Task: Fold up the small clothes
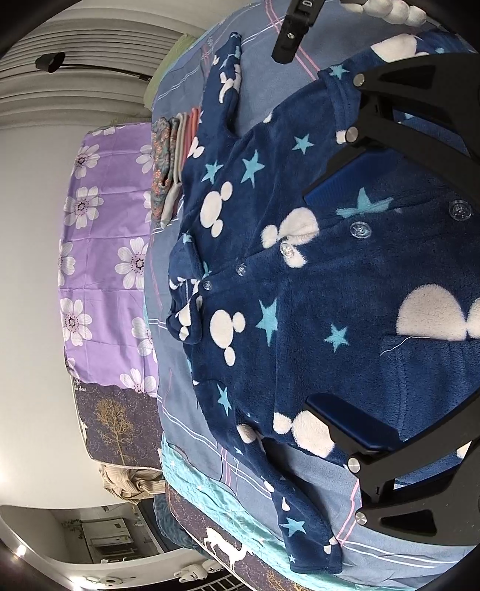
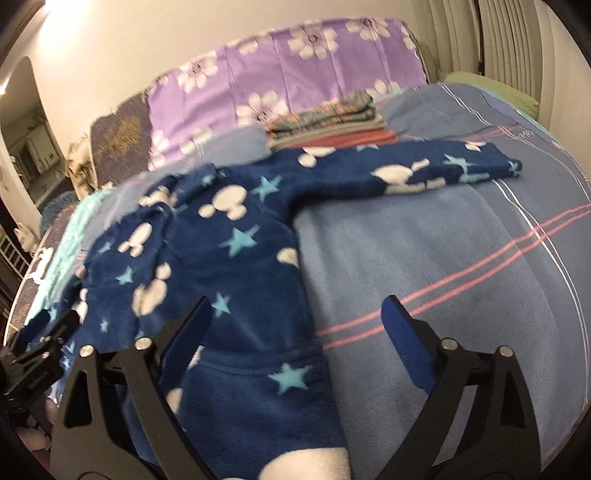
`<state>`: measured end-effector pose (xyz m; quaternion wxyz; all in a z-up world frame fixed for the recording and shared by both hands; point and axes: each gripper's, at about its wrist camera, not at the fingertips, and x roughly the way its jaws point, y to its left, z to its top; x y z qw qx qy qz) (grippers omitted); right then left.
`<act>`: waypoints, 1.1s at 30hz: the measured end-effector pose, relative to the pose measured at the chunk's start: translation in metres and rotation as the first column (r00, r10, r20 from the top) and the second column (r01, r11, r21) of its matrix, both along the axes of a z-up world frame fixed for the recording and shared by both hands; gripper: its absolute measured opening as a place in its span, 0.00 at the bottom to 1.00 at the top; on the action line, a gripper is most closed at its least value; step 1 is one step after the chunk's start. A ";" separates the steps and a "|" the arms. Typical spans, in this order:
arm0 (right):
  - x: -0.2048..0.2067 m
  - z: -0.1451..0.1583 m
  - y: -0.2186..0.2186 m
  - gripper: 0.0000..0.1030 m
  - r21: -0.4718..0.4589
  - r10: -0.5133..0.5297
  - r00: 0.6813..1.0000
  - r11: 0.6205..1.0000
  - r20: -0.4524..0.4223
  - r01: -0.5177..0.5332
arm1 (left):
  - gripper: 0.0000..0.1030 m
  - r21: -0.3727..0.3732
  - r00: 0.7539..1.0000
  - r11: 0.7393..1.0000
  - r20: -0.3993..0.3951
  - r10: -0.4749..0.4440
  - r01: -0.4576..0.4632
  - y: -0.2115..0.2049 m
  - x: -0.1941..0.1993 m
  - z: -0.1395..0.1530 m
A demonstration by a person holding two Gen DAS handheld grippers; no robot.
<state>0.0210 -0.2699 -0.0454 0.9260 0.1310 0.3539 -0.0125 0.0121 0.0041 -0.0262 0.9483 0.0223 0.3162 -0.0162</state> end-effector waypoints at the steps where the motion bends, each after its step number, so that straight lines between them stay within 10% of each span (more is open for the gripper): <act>1: 0.000 0.001 0.000 0.89 0.014 -0.002 1.000 1.000 0.009 0.002 | 0.99 -0.003 1.000 1.000 0.009 0.008 -0.008 0.001 -0.001 0.000; 12: 0.001 -0.009 0.000 0.85 0.152 0.011 0.999 0.988 0.032 -0.016 | 0.99 -0.038 0.991 0.996 0.107 0.085 -0.081 0.018 -0.005 0.010; 33: 0.007 -0.008 0.013 0.85 0.064 0.113 0.993 0.992 -0.017 -0.112 | 0.78 -0.045 1.000 0.999 0.026 0.000 0.001 0.010 -0.001 0.001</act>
